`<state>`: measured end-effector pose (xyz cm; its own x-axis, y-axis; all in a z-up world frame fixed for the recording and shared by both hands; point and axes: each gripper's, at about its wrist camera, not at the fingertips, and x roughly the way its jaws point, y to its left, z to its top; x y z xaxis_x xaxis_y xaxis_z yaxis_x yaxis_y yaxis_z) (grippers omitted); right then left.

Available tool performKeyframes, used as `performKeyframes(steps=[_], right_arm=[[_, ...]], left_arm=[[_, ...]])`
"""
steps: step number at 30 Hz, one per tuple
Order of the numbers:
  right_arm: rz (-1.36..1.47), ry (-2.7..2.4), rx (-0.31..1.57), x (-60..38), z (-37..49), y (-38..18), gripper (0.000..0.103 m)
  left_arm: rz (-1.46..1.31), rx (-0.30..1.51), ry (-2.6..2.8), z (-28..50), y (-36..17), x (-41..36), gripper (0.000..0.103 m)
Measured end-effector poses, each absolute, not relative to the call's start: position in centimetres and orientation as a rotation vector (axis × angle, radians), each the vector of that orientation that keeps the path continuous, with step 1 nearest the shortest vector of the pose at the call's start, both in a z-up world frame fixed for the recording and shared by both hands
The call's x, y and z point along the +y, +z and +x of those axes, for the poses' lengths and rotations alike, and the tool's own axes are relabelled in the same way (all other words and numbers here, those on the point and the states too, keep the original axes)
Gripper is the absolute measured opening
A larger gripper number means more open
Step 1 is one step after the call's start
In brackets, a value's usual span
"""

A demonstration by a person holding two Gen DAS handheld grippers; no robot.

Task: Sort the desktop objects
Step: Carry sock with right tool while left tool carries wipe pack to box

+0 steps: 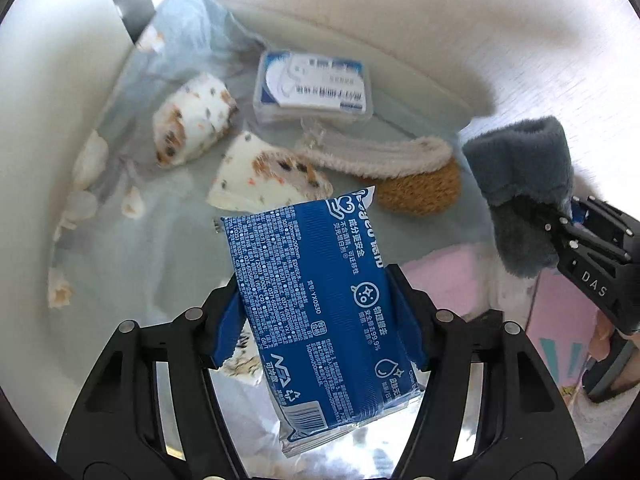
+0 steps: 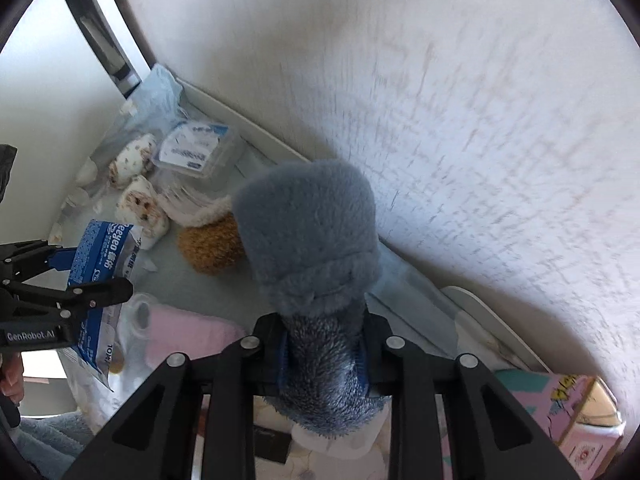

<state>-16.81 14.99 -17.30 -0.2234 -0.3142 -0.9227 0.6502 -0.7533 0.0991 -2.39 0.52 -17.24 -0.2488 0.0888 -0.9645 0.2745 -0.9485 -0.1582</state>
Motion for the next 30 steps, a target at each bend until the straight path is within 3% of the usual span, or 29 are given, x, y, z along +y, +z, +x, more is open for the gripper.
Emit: performKeyframes(steps=[7,15,22,30], right_arm=[[1.417,-2.078,0.311,16.3,-16.0,-13.6,0.024],[1.368,-2.167,0.245,16.0,-13.1,-8.9,0.024],[1.384,-2.274,0.08,19.8,-10.7,-5.7,0.024],[1.395,-2.445,-0.07,25.2,-7.6,-3.9,0.024]], left_arm=[[1.763,0.407,-2.433,0.1,-12.2,-0.2,0.062],[1.67,0.377,-2.591,-3.0,-7.5,-4.3,0.061],[1.696,0.376,-2.731,-5.1,-5.8,-2.5,0.062],[1.733,0.235,-2.893,-7.2,-3.8,3.5,0.062]])
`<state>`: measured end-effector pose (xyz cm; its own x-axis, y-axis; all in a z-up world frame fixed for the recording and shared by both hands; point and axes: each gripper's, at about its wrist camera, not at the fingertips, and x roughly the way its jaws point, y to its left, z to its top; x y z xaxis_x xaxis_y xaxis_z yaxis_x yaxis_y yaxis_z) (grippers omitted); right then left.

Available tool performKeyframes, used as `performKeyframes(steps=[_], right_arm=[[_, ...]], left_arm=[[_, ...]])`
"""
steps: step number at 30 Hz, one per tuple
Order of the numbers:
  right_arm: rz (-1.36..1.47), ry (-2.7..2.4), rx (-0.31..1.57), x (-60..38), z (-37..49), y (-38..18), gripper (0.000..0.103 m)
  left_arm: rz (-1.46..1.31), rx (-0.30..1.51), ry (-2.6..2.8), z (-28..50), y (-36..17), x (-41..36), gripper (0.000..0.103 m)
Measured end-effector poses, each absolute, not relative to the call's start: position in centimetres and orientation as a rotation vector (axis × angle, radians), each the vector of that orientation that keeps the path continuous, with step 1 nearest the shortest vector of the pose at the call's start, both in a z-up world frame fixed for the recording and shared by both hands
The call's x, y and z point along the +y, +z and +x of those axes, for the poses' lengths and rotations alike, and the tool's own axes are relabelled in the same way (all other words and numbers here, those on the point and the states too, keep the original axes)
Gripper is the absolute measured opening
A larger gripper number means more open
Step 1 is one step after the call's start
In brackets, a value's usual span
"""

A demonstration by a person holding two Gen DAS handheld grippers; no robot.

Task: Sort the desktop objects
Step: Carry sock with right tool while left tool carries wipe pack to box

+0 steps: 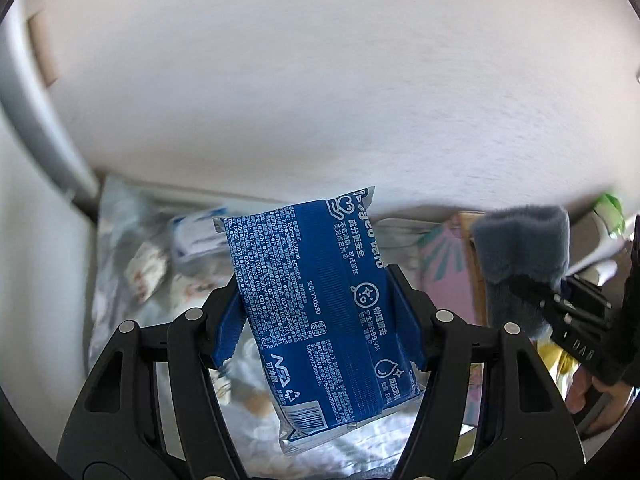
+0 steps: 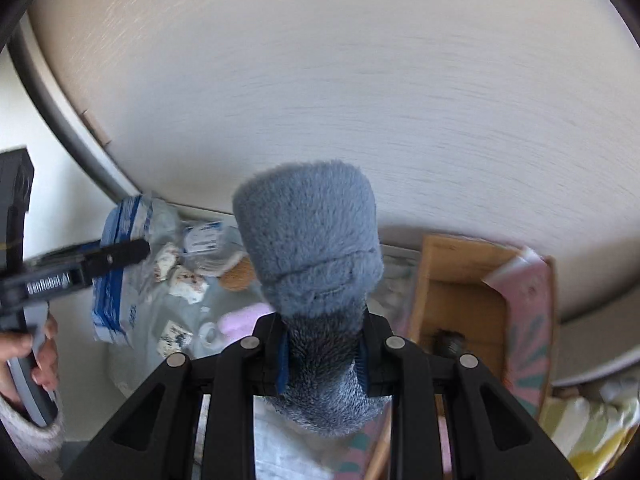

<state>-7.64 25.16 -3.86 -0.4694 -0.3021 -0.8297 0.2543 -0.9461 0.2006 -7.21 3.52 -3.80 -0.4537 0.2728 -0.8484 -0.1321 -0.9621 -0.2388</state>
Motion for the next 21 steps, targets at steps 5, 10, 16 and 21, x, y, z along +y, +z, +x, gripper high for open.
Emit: performKeyframes(steps=[5,10,16,21], right_arm=[[1.426,-2.556,-0.058,28.5,-5.4,-3.5,0.024],[1.479,-2.663,-0.103,32.1,-3.1,-4.0,0.024],[1.549,-2.67,-0.278,34.8,-0.1,-6.0,0.024],[1.596,-2.674,-0.35,36.3,1.8,-7.1,0.024]], left_arm=[[-1.435,-0.146,2.387,-8.6,-3.0,8.2,0.061],[-1.409,-0.087,2.307,-9.4,-2.8,12.7,0.061],[-1.392,-0.019,2.213,-9.1,-2.6,18.3,0.061],[-1.361,0.001,2.131,-8.3,-3.3,23.5,0.062]])
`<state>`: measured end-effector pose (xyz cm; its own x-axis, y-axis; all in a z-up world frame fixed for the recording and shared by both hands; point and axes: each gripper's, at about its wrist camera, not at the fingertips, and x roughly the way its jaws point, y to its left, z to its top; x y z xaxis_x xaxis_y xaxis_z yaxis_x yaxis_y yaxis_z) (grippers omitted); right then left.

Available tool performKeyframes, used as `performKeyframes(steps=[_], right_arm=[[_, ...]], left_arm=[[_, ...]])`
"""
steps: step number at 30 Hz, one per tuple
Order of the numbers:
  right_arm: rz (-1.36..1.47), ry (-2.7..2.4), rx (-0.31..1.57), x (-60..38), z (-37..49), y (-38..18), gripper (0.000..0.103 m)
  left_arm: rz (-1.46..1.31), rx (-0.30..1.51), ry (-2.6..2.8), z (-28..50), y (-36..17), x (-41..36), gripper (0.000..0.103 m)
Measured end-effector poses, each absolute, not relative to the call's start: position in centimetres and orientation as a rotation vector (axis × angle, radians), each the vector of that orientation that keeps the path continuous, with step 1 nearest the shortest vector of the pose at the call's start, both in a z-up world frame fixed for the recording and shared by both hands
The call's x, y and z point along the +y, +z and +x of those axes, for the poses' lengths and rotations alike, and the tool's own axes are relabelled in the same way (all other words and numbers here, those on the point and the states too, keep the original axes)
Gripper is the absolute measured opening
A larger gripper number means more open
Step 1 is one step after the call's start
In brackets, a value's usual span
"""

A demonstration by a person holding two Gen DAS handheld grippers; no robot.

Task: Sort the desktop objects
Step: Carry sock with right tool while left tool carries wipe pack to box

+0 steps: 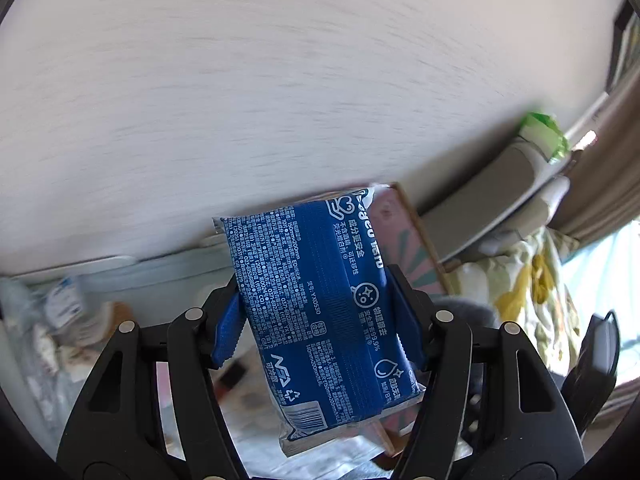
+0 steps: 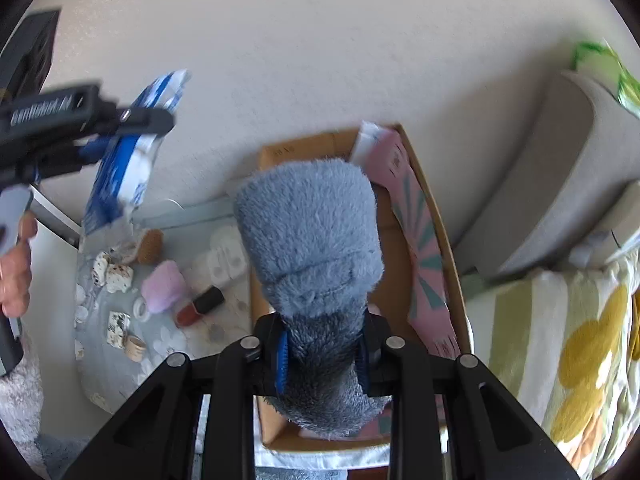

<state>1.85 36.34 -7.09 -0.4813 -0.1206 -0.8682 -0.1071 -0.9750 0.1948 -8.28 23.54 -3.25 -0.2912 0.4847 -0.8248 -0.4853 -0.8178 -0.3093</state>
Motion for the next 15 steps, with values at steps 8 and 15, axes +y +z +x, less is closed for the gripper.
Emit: performKeyframes(steps=[8,15], right_arm=[[1.63,-2.664,-0.417,37.4,3.0,-9.2,0.024],[1.714,-2.571,-0.402,37.7,2.0,-12.0,0.025]], left_arm=[[-1.425,0.089,2.034,-9.0,-8.0,30.3,0.061],[-1.438,0.178,1.99,-9.8,-11.6,34.8,0.062]])
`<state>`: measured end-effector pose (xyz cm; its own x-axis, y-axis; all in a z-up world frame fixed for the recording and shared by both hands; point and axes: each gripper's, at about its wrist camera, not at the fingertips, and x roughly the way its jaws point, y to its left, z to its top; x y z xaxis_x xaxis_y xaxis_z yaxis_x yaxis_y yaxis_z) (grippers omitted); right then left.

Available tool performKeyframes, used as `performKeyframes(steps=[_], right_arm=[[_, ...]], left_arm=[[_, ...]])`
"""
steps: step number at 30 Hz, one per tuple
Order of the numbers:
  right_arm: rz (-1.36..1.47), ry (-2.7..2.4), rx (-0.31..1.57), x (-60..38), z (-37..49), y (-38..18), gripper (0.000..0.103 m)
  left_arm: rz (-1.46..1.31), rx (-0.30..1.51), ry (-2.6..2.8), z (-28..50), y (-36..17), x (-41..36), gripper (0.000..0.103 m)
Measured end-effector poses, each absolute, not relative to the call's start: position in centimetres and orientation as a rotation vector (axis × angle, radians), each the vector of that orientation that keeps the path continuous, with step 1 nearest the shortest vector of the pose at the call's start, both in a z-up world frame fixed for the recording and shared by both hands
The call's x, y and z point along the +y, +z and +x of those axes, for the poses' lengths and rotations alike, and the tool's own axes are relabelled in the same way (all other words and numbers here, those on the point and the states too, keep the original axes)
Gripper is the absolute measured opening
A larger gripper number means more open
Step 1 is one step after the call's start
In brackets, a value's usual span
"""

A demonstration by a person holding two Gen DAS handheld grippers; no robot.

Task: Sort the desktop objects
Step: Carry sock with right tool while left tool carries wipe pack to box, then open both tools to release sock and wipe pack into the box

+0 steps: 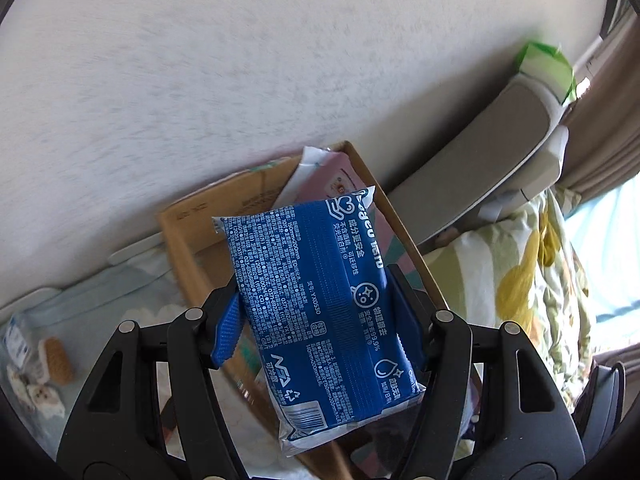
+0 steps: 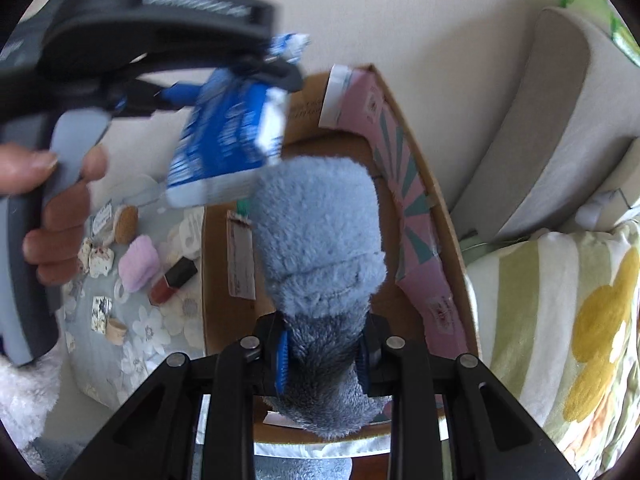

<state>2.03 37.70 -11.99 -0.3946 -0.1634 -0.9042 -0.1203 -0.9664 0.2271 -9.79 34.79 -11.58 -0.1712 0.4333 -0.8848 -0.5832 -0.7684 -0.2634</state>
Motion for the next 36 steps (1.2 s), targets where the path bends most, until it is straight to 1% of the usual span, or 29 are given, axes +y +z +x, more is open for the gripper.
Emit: performKeyframes(steps=[3,4,6,7,8,9,10,12,16,21,23,28,36], right_arm=[[1.738,-2.533,-0.354,37.5,1.5,-12.8,0.026],[1.749,-2.523,-0.344,37.5,1.3,-13.0,0.028],[1.769,-2.501,-0.364,37.6,1.0,-13.6,0.042],[1.758,-2.492,-0.399,37.7,1.0,-13.8,0.058],[1.734,-2.491,-0.431,37.8,1.0,-13.9,0.077],[1.715,-2.494,-0.453,37.9,1.1,-13.8,0.085],[1.698,-2.501,-0.472,38.0,1.2,-13.7,0.089],[1.669,-2.514,-0.489,38.1,1.5,-13.4,0.089],[1.687,-2.545,-0.446,38.0,1.7,-13.1,0.089],[1.695,-2.544,-0.478,37.8,2.1,-13.2,0.089],[1.705,-2.543,-0.452,37.5,2.3,-13.3,0.089],[1.69,-2.563,-0.38,36.8,2.0,-12.6,0.089],[1.727,-2.572,-0.347,36.4,2.2,-11.6,0.089]], left_arm=[[-1.458,0.204,1.973,-10.1,-12.6,35.9,0.062],[-1.458,0.206,1.962,-10.1,-12.8,36.1,0.064],[-1.457,0.211,1.961,-10.0,-12.9,36.1,0.086],[-1.462,0.22,1.976,-10.1,-13.0,36.1,0.102],[-1.463,0.232,2.002,-10.2,-12.9,36.1,0.103],[-1.465,0.243,2.017,-10.2,-12.9,36.1,0.103],[-1.463,0.242,2.026,-10.3,-12.8,36.0,0.103],[-1.451,0.245,2.031,-10.2,-12.5,35.9,0.103],[-1.417,0.236,2.025,-9.6,-11.9,35.3,0.103],[-1.388,0.223,2.023,-9.4,-10.6,33.6,0.103],[-1.388,0.213,2.007,-9.2,-10.4,33.4,0.103],[-1.368,0.282,2.03,-8.9,-9.9,33.2,0.103],[-1.33,0.228,2.044,-8.4,-7.3,30.1,0.103]])
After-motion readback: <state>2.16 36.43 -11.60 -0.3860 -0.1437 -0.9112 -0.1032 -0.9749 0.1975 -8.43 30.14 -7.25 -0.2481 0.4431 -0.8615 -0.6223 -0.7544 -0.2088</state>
